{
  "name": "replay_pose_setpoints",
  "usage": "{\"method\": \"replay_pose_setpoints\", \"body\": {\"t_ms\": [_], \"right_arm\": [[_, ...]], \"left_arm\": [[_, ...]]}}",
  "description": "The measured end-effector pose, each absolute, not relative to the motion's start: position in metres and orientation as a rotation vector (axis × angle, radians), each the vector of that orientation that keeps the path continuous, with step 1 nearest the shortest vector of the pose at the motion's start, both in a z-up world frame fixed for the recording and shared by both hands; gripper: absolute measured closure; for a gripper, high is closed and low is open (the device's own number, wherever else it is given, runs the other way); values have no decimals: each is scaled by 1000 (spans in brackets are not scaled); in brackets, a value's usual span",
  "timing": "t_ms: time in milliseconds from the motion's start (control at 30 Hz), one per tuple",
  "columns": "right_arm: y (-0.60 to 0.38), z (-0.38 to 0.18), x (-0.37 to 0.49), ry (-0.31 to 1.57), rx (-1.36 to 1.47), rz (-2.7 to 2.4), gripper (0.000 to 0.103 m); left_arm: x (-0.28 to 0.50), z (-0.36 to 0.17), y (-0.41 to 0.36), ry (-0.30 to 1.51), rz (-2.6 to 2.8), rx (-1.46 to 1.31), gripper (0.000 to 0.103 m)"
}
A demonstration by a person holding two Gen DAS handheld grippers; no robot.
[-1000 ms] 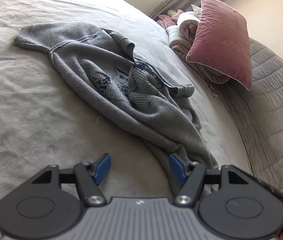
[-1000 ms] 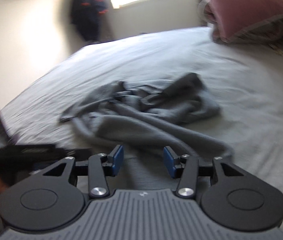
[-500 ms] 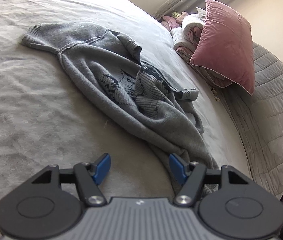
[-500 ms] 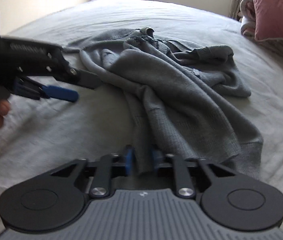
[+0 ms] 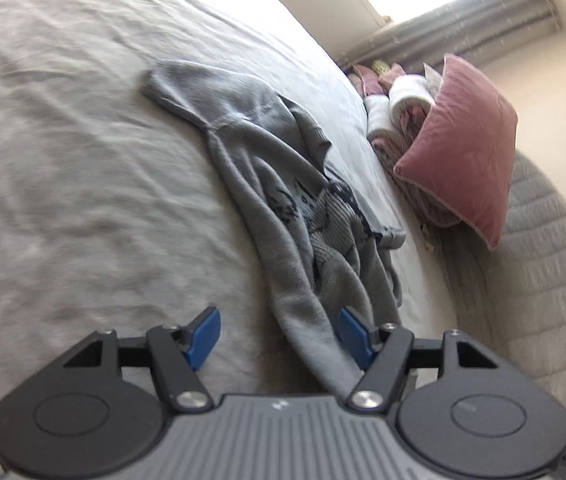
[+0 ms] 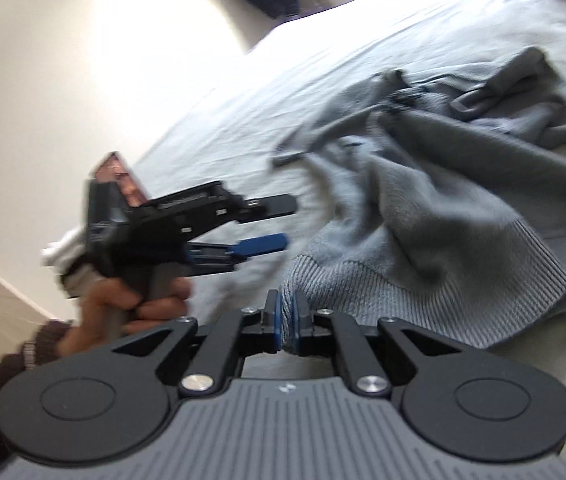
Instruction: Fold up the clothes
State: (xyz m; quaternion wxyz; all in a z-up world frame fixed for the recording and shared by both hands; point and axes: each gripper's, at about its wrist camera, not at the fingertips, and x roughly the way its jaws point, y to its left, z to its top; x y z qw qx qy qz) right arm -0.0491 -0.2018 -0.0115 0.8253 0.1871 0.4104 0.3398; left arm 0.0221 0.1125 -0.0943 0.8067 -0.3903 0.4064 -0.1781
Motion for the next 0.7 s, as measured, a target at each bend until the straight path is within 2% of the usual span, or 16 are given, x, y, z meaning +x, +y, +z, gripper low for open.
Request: {"method": "replay_pose_setpoints", "body": {"t_ms": [233, 267, 333, 433, 467, 500, 700], "right_arm": [[-168, 7, -60, 864, 458, 887, 95], [-164, 8, -61, 865, 459, 896, 95], [-157, 11, -64, 867, 460, 914, 95], [-150, 11, -67, 876, 458, 927, 94], [-148, 10, -68, 878, 456, 928, 94], [-145, 10, -69, 880, 456, 927, 94], [-124, 10, -67, 905, 431, 929, 94]], "left_arm": [[16, -107, 141, 842, -402, -1017, 37], [17, -109, 143, 838, -408, -1043, 39], [19, -113, 145, 831, -421, -1092, 50], [23, -113, 144, 814, -425, -1120, 75], [24, -110, 143, 804, -419, -1101, 92], [25, -106, 143, 793, -412, -1074, 100], [28, -75, 140, 719, -391, -864, 100]]}}
